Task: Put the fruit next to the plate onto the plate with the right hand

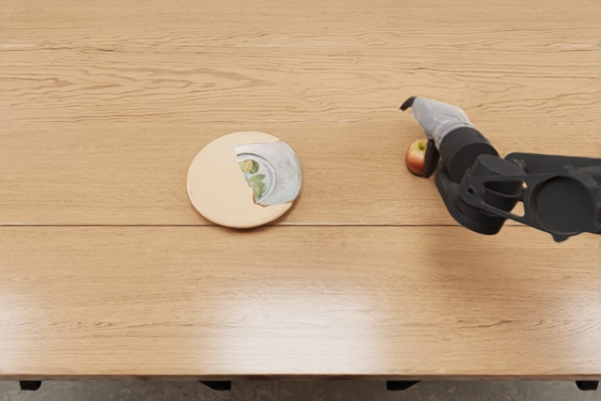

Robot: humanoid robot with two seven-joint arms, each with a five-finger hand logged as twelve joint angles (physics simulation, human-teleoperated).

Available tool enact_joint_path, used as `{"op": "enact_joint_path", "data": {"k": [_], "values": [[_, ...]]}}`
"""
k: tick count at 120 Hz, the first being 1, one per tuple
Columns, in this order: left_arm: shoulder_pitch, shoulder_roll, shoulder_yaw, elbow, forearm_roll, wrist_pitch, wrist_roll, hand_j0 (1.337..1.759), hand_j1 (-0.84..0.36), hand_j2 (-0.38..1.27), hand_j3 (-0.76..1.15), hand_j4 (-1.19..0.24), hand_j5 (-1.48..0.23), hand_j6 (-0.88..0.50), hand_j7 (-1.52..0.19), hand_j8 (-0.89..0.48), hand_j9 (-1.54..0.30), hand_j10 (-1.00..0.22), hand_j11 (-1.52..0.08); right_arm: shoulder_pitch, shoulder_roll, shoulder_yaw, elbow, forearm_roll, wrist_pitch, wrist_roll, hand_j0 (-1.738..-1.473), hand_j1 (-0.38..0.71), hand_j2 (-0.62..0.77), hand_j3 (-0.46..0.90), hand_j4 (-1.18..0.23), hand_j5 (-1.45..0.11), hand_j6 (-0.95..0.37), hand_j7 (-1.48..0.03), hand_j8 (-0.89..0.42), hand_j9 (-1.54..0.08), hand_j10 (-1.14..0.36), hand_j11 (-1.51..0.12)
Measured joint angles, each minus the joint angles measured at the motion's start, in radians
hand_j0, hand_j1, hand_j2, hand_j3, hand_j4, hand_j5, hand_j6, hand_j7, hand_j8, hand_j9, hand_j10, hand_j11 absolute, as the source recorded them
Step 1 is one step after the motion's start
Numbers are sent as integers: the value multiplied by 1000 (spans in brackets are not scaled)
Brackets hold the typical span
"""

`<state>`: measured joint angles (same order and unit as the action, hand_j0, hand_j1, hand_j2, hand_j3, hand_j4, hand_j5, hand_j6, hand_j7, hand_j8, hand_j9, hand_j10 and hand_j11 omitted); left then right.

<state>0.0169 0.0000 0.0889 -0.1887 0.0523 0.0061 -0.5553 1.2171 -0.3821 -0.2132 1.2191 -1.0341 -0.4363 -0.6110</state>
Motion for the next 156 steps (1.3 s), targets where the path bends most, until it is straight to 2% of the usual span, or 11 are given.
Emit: {"op": "enact_joint_path", "data": {"k": [47,83,111,134,151,156], "values": [[0,0,0,0,0,0,0,1658,337,2,0,-10,-13,-10,-13,-10,-13,-10,-13,-10,9,1,-13,2,0,0,-1658,40,-42,0,-341,-447,-344,-443,-341,-447,-341,-447],[0,0,0,0,0,0,0,1658,337,2,0,-10,-13,-10,-13,-10,-13,-10,-13,-6,11,1,-13,58,1,0,-1658,181,-43,0,-460,-601,-462,-598,-450,-600,-460,-600],[0,0,0,0,0,0,0,1658,337,2,0,-10,-13,-10,-13,-10,-13,-10,-13,-2,11,2,-11,86,1,0,-1656,233,75,0,-551,-717,-523,-716,-386,-722,-523,-723],[0,0,0,0,0,0,0,1658,337,2,0,-10,-13,-10,-13,-10,-13,-10,-13,0,11,5,-11,107,0,0,-1655,248,213,-1,-645,-800,-545,-819,-415,-817,-550,-826],[0,0,0,0,0,0,0,1658,337,2,0,-10,-13,-10,-13,-10,-13,-10,-13,2,10,9,-9,132,0,0,-1652,213,200,-1,-718,-882,-553,-907,-437,-907,-578,-922],[0,0,0,0,0,0,0,1658,337,2,0,-10,-13,-10,-13,-10,-13,-10,-13,2,10,10,-8,135,0,0,-1651,209,236,-1,-736,-907,-565,-932,-449,-934,-594,-950]]}}
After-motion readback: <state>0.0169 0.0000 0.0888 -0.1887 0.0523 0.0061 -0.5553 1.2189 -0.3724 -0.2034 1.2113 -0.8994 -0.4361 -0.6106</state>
